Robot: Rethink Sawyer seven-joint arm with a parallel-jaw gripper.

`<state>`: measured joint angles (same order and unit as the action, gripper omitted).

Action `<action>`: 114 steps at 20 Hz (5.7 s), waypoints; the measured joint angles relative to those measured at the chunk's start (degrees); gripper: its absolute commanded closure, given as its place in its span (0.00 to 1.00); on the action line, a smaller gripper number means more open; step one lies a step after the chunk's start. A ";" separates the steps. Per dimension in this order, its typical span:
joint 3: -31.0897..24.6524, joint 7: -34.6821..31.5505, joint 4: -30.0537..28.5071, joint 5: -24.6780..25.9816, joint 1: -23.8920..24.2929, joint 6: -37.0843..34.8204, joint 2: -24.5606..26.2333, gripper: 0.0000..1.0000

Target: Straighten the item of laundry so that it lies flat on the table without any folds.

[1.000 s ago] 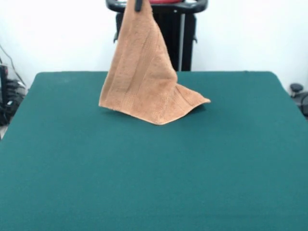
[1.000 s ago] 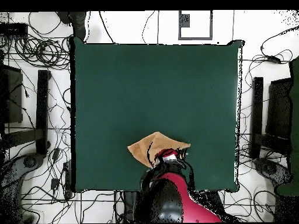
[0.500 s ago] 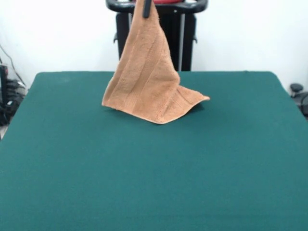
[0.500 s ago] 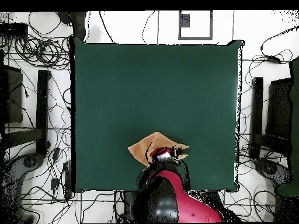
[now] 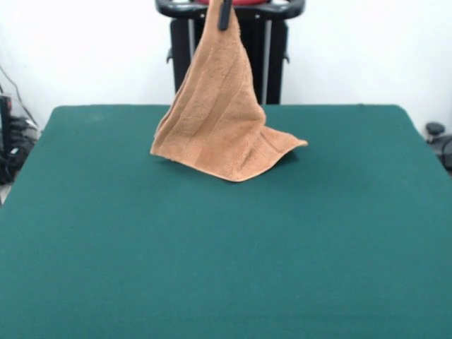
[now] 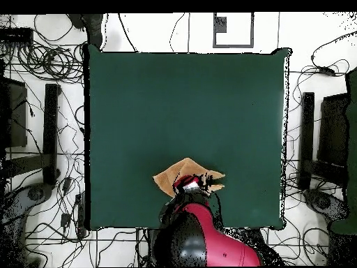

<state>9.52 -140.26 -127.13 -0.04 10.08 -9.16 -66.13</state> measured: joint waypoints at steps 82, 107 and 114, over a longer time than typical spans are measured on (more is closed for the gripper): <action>16.98 -5.27 18.16 12.03 -26.51 -46.92 -11.03 0.00; 20.93 2.66 31.65 21.54 -9.11 -65.60 -22.37 0.00; 20.93 3.69 30.20 20.47 -8.17 -54.10 -23.83 0.00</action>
<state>30.46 -136.57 -96.93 20.43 1.91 -63.26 -89.96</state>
